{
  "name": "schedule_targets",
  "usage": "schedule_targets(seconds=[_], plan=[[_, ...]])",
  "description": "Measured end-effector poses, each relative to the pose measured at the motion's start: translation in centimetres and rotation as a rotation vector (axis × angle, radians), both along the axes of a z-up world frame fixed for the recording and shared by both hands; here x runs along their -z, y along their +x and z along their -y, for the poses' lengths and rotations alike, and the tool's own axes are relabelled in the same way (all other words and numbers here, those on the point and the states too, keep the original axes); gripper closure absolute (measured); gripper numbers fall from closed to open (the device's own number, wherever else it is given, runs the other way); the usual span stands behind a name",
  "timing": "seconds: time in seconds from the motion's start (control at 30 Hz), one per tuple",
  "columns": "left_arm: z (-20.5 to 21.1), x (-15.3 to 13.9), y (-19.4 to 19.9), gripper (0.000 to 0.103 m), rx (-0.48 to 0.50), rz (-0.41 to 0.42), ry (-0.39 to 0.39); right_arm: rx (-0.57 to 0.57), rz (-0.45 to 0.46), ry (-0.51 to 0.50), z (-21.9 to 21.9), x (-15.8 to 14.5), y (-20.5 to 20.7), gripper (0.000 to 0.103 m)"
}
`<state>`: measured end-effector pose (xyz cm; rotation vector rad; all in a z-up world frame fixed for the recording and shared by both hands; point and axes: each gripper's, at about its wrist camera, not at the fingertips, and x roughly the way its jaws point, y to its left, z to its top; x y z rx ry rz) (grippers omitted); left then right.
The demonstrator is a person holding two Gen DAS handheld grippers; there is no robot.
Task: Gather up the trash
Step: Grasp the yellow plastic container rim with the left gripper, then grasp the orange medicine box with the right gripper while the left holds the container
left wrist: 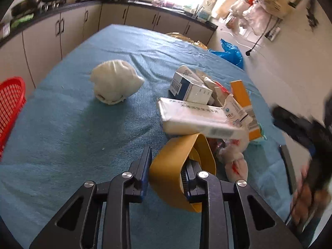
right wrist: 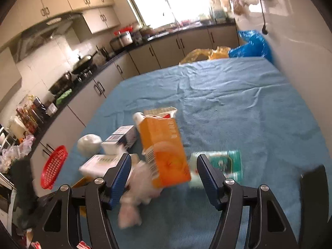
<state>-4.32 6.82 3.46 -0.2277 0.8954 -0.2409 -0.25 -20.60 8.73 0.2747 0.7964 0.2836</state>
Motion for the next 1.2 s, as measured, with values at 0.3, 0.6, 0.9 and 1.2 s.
schedule_targets(seconds=[0.3, 0.6, 0.9, 1.2], plan=[[-0.7, -1.4, -2.1, 0.078, -0.006, 0.116, 0.073, -0.072, -0.083, 0.023, -0.5, 4.2, 5.2, 0.029], [-0.8, -1.3, -2.1, 0.078, -0.041, 0.147, 0.089, -0.05, 0.061, -0.011, -1.3, 2.5, 1.6, 0.045], [-0.6, -1.8, -2.6, 0.078, -0.094, 0.203, 0.129, -0.001, 0.326, -0.056, -4.2, -0.7, -6.5, 0.045], [0.0, -1.5, -3.3, 0.078, -0.119, 0.252, 0.188, -0.014, 0.373, -0.118, -5.8, -0.7, -7.9, 0.044]])
